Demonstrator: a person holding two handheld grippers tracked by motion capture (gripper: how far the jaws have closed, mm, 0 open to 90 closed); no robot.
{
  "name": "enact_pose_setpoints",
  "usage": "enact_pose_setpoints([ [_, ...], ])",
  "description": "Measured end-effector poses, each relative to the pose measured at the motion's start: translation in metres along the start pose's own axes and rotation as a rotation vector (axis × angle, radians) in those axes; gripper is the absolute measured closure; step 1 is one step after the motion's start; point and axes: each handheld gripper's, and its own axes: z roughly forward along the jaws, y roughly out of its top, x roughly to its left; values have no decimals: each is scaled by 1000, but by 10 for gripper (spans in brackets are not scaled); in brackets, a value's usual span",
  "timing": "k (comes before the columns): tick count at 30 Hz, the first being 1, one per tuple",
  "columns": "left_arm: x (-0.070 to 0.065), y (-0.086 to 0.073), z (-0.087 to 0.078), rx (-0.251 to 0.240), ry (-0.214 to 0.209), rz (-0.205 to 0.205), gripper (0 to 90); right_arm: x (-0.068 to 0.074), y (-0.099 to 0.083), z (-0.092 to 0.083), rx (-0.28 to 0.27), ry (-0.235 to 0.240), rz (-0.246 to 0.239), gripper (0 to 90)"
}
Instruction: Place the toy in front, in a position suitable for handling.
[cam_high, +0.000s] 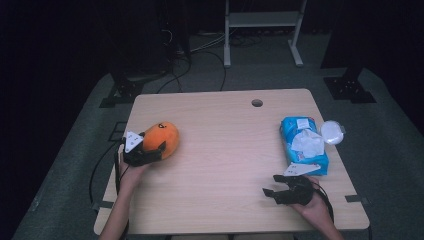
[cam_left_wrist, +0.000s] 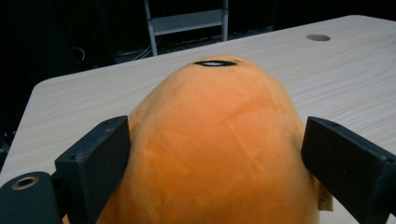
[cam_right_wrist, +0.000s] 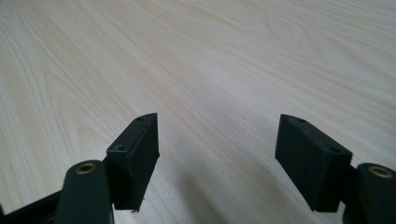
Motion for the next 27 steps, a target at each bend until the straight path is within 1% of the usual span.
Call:
enact_pose_setpoints([
  [5, -3, -2, 3, 15, 7, 8, 81, 1, 0, 0, 2, -2, -2, 292],
  [7, -6, -2, 4, 31, 15, 20, 75, 1, 0, 1, 3, -3, -5, 292],
  [8, -6, -2, 4, 31, 15, 20, 66, 1, 0, 1, 4, -3, -5, 292],
  [9, -7, -1, 5, 43, 23, 24, 58, 1, 0, 1, 4, -3, -6, 292],
  [11, -8, -1, 6, 48, 27, 26, 19, 1, 0, 1, 4, -3, -6, 292],
  [12, -10, -2, 8, 56, 37, 30, 8, 1, 0, 1, 4, -3, -7, 292],
  [13, -10, -2, 8, 56, 37, 30, 6, 1, 0, 1, 4, -3, -7, 292],
  [14, -11, -2, 8, 62, 38, 43, 5, 2, 0, 1, 6, -2, -8, 293],
  [15, -11, -2, 9, 64, 37, 43, 0, 2, 0, 1, 6, -2, -10, 293],
  [17, -11, -2, 9, 66, 26, 56, 0, 2, 0, 1, 7, -1, -10, 295],
  [18, -11, -3, 8, 67, 23, 64, 1, 2, 0, 1, 7, -1, -11, 295],
  [21, -9, -4, 8, 63, 15, 60, 39, 3, 0, 1, 8, -1, -15, 296],
  [23, -9, -4, 8, 63, 16, 61, 40, 3, 0, 1, 8, 0, -15, 296],
  [24, -10, -4, 8, 62, 22, 65, 42, 3, 0, 1, 10, 1, -16, 299],
  [26, -11, -4, 8, 63, 20, 76, 62, 3, 0, 2, 12, 1, -18, 299],
  [27, -11, -3, 7, 63, 19, 87, 95, 3, 0, 2, 12, 0, -17, 300],
])
